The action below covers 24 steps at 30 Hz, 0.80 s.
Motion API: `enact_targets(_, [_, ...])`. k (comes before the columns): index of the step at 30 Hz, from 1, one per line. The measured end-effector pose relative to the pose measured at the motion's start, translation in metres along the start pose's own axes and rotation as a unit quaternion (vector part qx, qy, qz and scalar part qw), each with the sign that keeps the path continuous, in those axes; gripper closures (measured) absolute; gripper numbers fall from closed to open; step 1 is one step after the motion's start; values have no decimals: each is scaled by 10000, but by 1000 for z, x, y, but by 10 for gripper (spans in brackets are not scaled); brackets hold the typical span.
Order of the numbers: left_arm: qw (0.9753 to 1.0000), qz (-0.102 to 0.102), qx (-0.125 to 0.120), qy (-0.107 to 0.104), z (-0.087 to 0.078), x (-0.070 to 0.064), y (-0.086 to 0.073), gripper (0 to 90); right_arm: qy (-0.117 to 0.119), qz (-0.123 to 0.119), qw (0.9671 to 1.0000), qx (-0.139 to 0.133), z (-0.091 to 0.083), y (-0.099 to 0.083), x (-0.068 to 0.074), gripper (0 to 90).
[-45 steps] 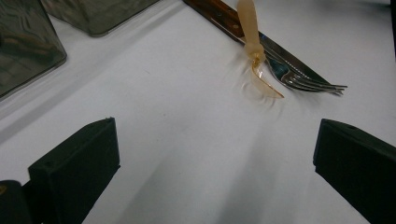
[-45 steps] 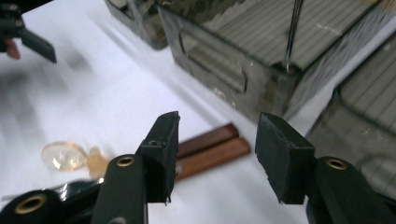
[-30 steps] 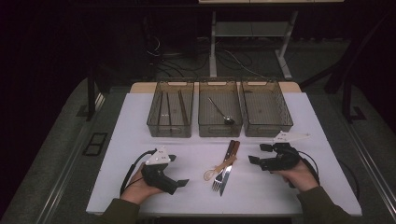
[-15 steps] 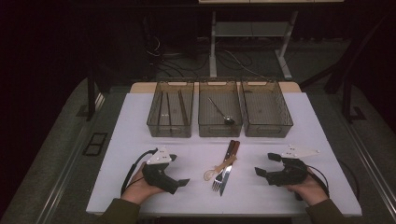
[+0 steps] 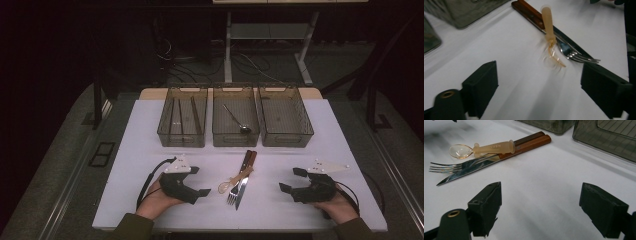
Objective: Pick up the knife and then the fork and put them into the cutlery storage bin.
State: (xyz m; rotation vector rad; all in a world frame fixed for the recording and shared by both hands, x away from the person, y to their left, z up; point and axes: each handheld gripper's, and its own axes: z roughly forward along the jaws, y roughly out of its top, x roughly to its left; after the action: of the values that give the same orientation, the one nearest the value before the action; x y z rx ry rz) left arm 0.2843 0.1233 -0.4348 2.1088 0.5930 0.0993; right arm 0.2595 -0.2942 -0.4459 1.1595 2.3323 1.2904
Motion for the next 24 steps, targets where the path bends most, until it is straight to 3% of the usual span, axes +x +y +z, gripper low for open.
enact_targets(5, [9998, 68, 37, -169, 15, -5, 14, 278, -4, -20, 10000, 49, 1, -1, 1, 183])
enact_targets(10, [9993, 79, 279, -254, 33, -9, 21, 422, -13, -88, 10000, 39, 3, 0, 2, 183])
enact_targets(19, [9962, 225, 827, -166, 60, -16, 25, 656, -33, -187, 9997, 122, 5, -1, 3, 183])
enact_targets(21, [9952, 374, 903, -37, 60, -17, 26, 709, -39, -202, 9997, 123, 5, -1, 3, 183])
enact_targets(24, [9957, 315, 875, -19, 61, -19, 26, 791, -45, -216, 9997, 114, 5, -1, 3, 183])
